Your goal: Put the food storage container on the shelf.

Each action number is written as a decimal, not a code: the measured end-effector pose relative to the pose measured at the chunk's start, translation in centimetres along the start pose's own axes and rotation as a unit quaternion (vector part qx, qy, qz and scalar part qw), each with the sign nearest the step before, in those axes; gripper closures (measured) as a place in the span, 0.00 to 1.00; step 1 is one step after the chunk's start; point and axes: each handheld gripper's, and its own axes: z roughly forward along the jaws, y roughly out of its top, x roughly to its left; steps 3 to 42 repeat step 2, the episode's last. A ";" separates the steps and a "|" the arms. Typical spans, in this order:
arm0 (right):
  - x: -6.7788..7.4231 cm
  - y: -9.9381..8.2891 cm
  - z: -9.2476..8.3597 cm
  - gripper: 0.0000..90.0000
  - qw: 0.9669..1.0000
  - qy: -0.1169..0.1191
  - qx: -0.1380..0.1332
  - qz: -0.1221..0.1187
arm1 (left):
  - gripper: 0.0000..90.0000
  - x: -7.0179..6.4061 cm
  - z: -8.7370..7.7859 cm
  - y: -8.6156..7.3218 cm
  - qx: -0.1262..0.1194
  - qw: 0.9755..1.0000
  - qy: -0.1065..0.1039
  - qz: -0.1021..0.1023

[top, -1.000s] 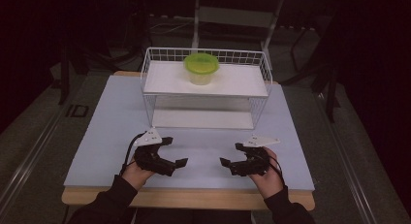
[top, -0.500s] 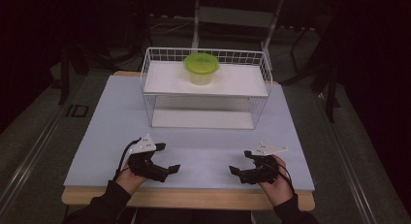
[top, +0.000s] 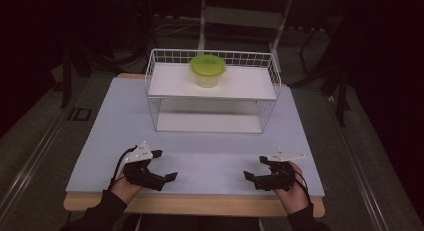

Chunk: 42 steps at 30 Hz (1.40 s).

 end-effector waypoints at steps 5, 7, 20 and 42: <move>-0.1 -0.1 0.0 0.17 1.000 -0.002 -0.002 0.003 | 0.03 0.0 0.1 -0.2 0.000 1.000 -0.002 -0.001; -0.1 -0.1 0.0 0.17 1.000 -0.002 -0.002 0.003 | 0.03 0.0 0.1 -0.2 0.000 1.000 -0.002 -0.001; -0.1 -0.1 0.0 0.17 1.000 -0.002 -0.002 0.003 | 0.03 0.0 0.1 -0.2 0.000 1.000 -0.002 -0.001; -0.1 -0.1 0.0 0.17 1.000 -0.002 -0.002 0.003 | 0.03 0.0 0.1 -0.2 0.000 1.000 -0.002 -0.001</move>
